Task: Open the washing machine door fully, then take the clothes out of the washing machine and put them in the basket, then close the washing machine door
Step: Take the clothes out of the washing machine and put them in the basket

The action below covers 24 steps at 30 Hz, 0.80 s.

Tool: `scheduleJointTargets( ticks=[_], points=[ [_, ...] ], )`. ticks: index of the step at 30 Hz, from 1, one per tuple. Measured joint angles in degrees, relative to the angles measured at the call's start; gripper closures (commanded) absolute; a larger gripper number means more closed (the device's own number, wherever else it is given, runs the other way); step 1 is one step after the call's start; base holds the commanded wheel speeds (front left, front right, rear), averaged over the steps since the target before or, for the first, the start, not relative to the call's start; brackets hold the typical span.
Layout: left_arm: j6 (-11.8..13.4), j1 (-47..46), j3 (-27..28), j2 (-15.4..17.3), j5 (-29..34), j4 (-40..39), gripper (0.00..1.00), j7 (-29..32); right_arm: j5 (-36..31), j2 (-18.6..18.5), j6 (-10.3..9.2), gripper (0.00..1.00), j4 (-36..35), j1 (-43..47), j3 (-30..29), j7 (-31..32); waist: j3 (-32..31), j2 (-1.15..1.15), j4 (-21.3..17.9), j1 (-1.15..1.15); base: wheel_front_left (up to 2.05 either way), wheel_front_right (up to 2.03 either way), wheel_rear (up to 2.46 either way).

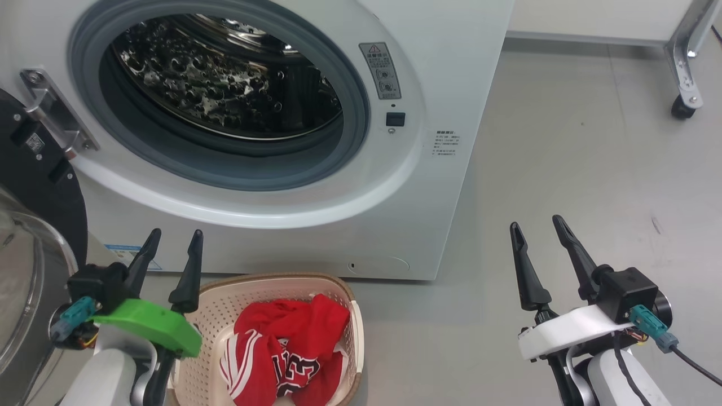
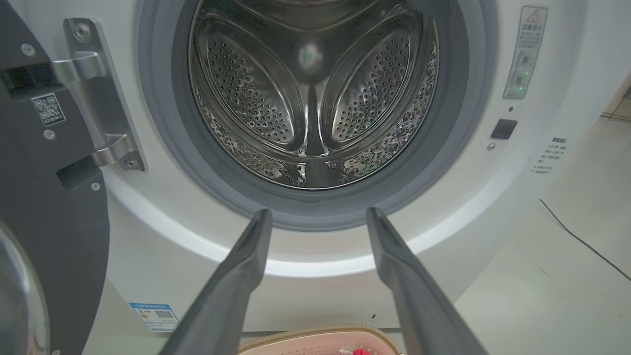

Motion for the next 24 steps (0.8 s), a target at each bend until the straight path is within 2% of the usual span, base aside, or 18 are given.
scheduleJointTargets(
  ticks=[11, 24],
  points=[
    [0.0, 10.8, 5.6, 0.1, 3.7, -8.1, 0.00, 0.0, 0.6, 0.4, 0.55, 0.00, -0.5, 3.3, -1.0, 0.0, -6.1, 0.00, -0.6, 0.00, 0.00, 0.00, 0.00],
    [0.0, 16.4, 7.6, -2.2, 7.7, -15.3, 0.00, 0.0, 0.8, 0.5, 0.51, 0.00, -1.9, 5.0, -2.6, 0.0, -6.6, 0.00, -2.2, 0.00, 0.00, 0.00, 0.00]
  ],
)
